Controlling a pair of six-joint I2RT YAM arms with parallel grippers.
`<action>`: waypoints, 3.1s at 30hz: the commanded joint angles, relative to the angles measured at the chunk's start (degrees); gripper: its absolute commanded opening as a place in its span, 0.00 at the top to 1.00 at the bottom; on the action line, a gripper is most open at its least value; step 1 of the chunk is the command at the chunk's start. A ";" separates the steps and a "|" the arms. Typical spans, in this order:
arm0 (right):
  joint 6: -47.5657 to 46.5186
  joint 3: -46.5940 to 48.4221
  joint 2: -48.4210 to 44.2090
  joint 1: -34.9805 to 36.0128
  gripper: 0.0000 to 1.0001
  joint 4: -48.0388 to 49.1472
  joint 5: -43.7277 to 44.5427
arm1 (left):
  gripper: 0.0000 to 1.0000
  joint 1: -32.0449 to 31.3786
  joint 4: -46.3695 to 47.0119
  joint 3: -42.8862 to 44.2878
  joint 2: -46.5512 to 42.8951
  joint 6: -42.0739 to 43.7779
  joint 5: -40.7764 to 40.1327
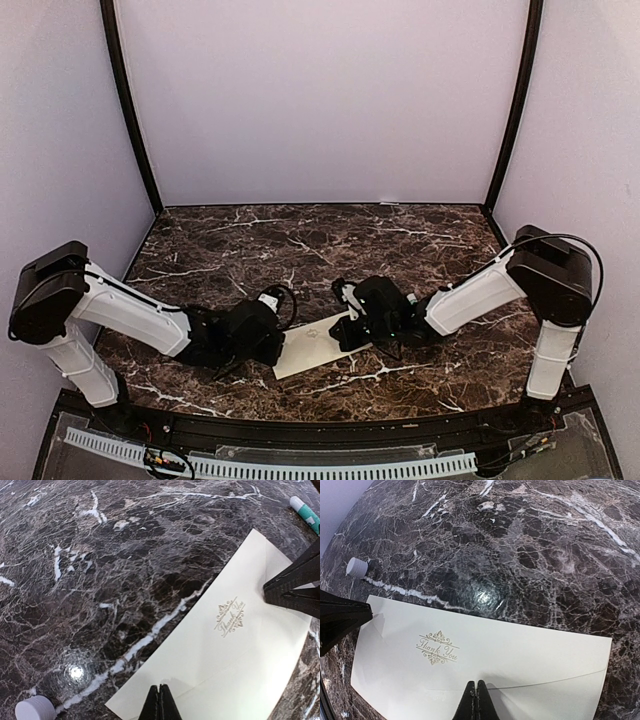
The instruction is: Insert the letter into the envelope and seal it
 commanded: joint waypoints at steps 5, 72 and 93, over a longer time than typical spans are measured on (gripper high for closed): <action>0.14 1.05 0.50 -0.27 1.00 -5.16 0.97 | 1.00 -0.22 0.66 6.08 -1.18 3.79 11.13; 1.80 0.98 3.40 0.72 1.00 -4.37 4.35 | 1.00 0.05 3.92 3.22 4.91 2.68 6.03; 1.65 1.05 -0.62 0.20 1.00 -7.69 6.87 | 1.00 1.24 -0.01 1.27 -1.02 2.34 1.70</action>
